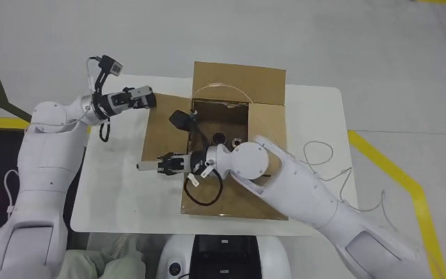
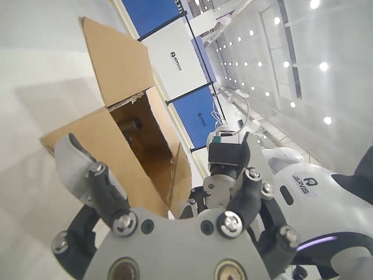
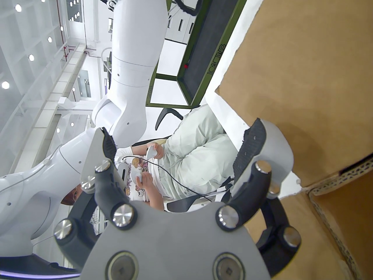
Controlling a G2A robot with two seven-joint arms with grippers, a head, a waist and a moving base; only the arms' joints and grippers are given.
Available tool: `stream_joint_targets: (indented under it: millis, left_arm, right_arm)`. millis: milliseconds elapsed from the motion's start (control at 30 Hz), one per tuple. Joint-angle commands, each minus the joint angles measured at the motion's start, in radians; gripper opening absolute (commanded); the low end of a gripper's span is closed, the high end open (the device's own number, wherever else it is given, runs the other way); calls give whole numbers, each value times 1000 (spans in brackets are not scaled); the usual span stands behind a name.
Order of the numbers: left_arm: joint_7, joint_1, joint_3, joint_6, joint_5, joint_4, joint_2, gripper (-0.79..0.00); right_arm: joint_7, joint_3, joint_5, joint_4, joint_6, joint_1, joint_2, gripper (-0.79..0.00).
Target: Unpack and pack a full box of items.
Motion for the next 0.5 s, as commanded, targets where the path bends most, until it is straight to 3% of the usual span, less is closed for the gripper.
stream_joint_targets:
  millis: [0,467]
  left_arm:
    - [2,-4,8,-1,4,14,-1,0]
    - [20,-6,62,-20,51,81,-8,0]
  right_arm:
    - [4,22,-12,-28,5,-21,9,0]
    - [69,189,-114,-253,48,-193,78,0]
